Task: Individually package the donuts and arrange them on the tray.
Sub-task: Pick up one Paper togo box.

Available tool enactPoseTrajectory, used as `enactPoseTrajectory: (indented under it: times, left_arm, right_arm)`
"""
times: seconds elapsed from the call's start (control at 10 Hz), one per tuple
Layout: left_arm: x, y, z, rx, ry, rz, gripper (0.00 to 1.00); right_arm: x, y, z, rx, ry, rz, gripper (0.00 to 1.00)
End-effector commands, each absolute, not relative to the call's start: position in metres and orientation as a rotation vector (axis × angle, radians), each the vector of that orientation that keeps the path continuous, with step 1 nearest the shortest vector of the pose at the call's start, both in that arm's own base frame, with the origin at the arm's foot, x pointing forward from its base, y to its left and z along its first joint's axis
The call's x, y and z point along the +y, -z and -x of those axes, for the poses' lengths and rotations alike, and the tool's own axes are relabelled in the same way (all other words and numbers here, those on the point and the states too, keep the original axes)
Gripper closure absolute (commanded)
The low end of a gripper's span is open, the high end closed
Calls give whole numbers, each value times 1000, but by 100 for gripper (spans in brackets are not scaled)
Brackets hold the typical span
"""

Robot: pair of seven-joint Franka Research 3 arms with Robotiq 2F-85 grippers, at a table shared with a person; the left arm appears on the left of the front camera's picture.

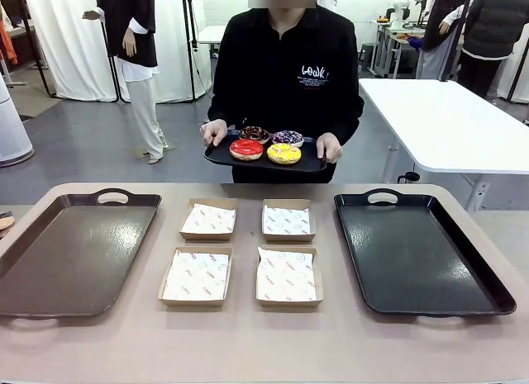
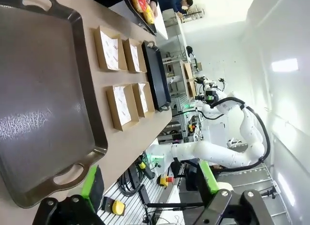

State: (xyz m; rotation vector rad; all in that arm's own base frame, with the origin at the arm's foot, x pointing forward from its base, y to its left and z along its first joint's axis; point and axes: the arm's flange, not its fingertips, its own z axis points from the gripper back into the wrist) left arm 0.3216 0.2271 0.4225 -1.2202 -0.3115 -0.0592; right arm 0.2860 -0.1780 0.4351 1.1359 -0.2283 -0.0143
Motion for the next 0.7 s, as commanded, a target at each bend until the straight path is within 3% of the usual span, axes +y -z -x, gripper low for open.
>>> enactPoseTrajectory:
  times: [0.0, 0.6]
  left_arm:
    - [235, -421, -318, -340, 31, 1234, 0]
    - [235, -421, -318, -340, 31, 1234, 0]
  right_arm:
    - [-173, -438, -288, -226, -5, -1135, 0]
    - [-173, -438, -288, -226, -5, -1135, 0]
